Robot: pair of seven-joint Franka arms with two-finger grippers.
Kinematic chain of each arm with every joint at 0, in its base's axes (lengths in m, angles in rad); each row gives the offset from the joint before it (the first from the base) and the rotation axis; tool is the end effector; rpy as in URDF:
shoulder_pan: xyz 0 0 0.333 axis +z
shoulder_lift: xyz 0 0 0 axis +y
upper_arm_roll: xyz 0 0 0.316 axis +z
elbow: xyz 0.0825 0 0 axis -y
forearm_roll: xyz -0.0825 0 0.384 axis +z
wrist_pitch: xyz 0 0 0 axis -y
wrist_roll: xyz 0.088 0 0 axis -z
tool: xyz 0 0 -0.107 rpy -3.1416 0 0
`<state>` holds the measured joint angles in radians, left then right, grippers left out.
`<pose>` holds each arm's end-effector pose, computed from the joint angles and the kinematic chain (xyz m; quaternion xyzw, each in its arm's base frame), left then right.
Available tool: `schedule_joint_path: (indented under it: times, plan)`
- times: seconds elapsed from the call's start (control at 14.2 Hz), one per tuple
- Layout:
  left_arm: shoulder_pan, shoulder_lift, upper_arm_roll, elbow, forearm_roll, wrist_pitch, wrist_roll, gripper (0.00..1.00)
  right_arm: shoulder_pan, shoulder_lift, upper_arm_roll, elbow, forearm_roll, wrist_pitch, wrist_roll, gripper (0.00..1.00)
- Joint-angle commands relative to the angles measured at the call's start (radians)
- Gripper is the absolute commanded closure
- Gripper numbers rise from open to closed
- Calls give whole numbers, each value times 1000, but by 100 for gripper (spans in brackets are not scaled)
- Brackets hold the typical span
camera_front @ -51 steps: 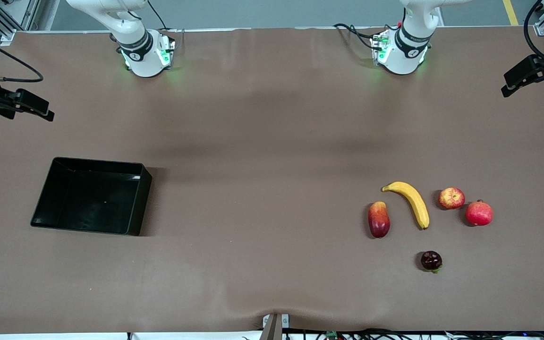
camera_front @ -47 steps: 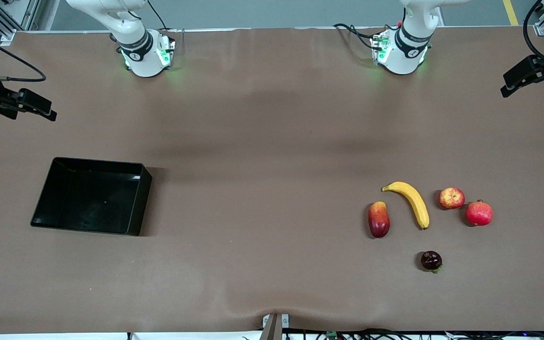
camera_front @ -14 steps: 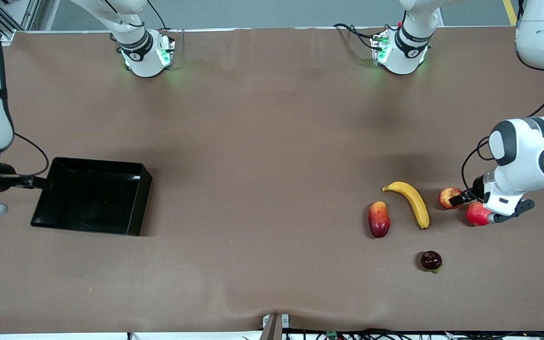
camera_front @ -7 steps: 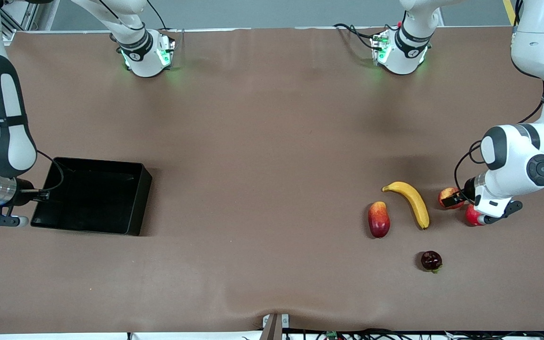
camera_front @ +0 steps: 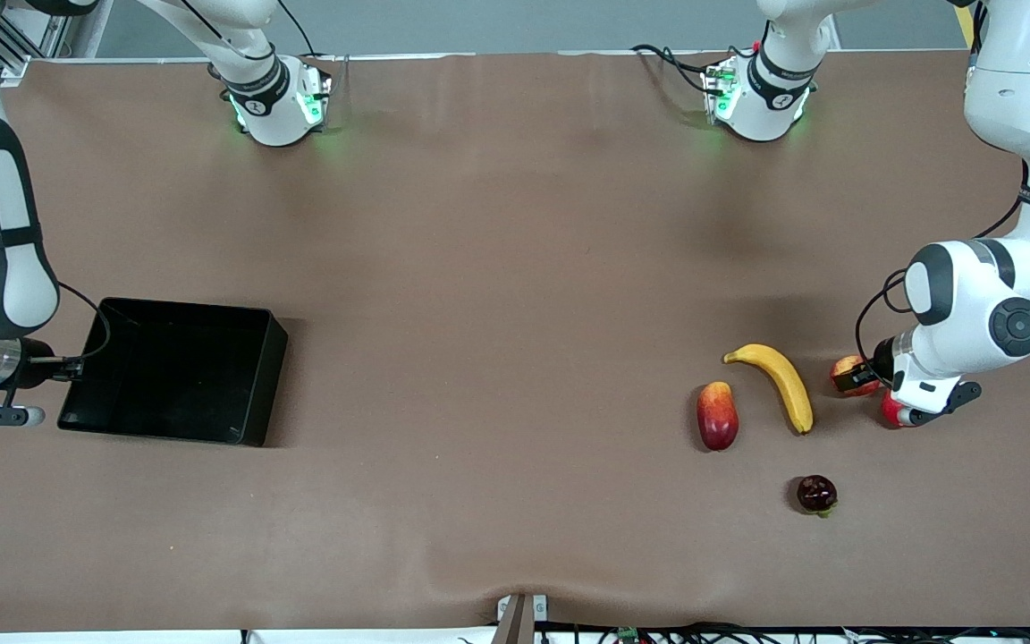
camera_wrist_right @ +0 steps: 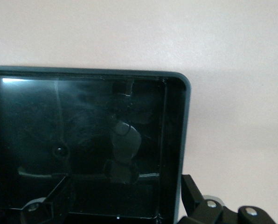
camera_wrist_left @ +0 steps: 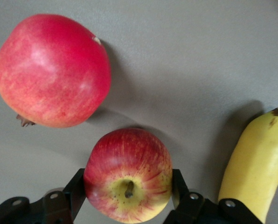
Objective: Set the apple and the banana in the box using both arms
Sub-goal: 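Grasp the apple with the left gripper while the right gripper grips the box rim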
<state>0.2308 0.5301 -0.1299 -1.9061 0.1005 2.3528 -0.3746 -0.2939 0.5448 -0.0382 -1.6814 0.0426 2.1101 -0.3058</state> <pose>0.6184 0.0672 0.2136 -0.9776 -0.2068 0.0381 0.0064 0.6293 -0.2122 0.2756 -0.9980 0.0229 0.0525 0.0253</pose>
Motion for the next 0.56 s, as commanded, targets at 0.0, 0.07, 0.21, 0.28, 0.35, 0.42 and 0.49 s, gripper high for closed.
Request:
schedule_joint_path:
  times: [0.0, 0.07, 0.21, 0.28, 0.35, 0.42, 0.49]
  plan:
    - [-1, -4, -7, 16, 4, -1, -6, 100, -53, 58, 15, 28, 6, 8, -29, 0]
    - [-2, -19, -8, 18, 4, -7, -9, 100, -60, 67, 15, 29, 8, 17, -29, 0]
    - [1, -57, -32, 16, -1, -33, -12, 100, -67, 81, 15, 29, 8, 25, -29, 0]
    - [4, -79, -42, 18, -1, -62, -13, 100, -67, 87, 15, 28, 8, 24, -29, 0]
    - [2, -108, -43, 18, -1, -90, -17, 100, -67, 89, 15, 28, 10, 24, -29, 6]
    - [-1, -134, -46, 18, -1, -117, -17, 100, -67, 89, 15, 26, 10, 22, -27, 30]
    - [1, -156, -65, 19, -2, -142, -18, 100, -65, 89, 15, 26, 10, 22, -26, 51]
